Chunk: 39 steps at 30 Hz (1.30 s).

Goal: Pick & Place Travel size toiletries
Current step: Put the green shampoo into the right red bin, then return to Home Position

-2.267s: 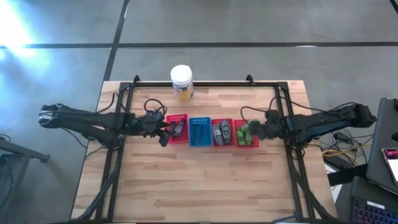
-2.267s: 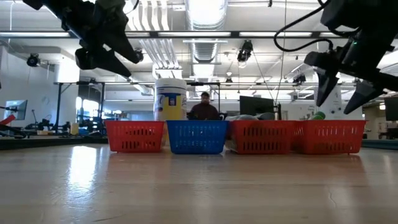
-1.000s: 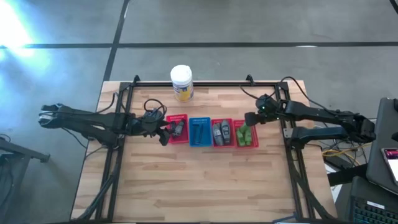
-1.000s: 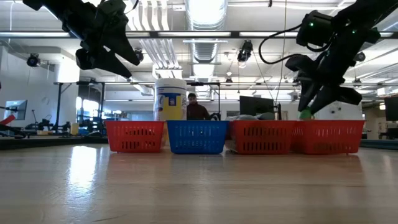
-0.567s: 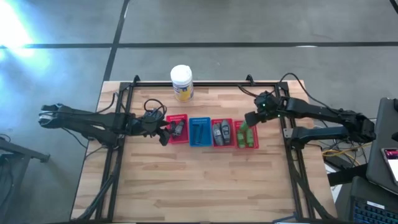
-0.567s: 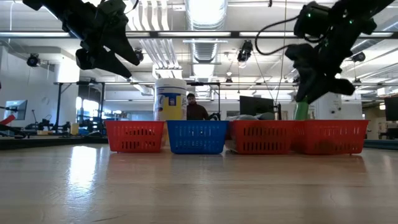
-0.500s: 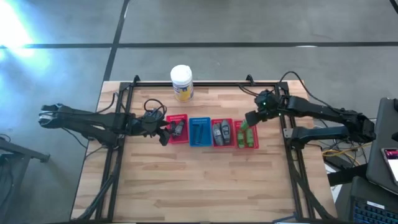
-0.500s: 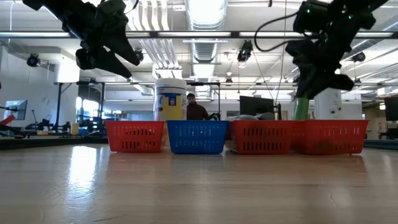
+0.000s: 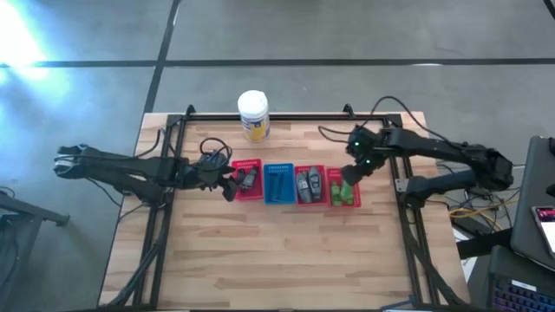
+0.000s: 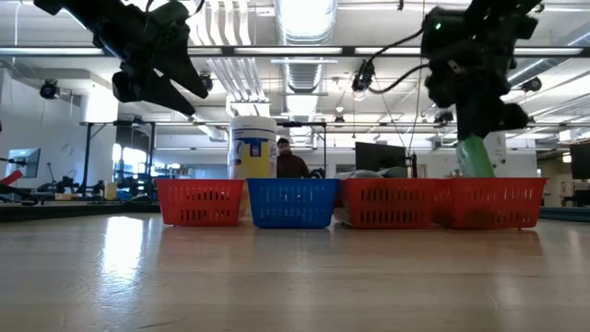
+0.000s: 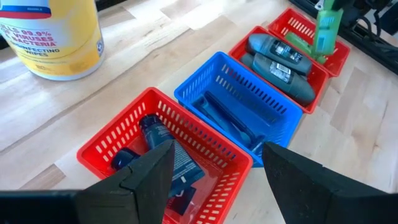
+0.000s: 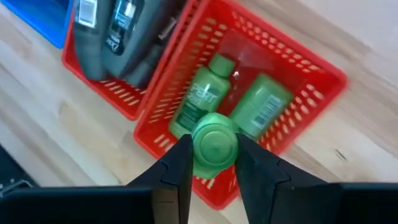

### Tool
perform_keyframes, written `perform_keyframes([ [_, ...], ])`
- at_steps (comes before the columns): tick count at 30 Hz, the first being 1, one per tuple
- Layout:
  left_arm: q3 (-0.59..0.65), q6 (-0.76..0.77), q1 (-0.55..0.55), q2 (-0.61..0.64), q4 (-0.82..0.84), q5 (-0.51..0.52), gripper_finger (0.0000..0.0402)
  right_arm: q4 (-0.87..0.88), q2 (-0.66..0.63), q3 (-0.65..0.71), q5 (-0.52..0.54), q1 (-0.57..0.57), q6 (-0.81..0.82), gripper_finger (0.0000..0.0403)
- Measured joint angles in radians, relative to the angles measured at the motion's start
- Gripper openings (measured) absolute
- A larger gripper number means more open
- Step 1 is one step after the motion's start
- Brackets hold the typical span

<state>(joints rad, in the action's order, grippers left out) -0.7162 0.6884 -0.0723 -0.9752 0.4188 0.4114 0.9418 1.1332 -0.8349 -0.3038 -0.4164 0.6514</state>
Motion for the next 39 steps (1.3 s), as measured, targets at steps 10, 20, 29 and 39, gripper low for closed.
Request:
perform_keyframes([
  [10, 0.001, 0.025, 0.000, 0.000, 0.000, 0.001, 0.0248, -0.053, 0.242, -0.046, -0.080, -0.001, -0.136, 0.0106],
  [20, 0.001, 0.029, 0.000, 0.000, 0.000, -0.001, 0.0248, -0.049, 0.272, -0.169, 0.092, 0.000, -0.142, 0.0182],
  [29, 0.001, 0.012, -0.001, -0.001, 0.001, -0.002, 0.0248, -0.039, 0.164, -0.203, 0.261, 0.000, -0.171, 0.0245],
  [39, 0.001, -0.014, -0.001, -0.002, 0.000, -0.028, 0.0248, -0.125, -0.248, -0.032, 0.073, 0.026, -0.176, 0.0273],
])
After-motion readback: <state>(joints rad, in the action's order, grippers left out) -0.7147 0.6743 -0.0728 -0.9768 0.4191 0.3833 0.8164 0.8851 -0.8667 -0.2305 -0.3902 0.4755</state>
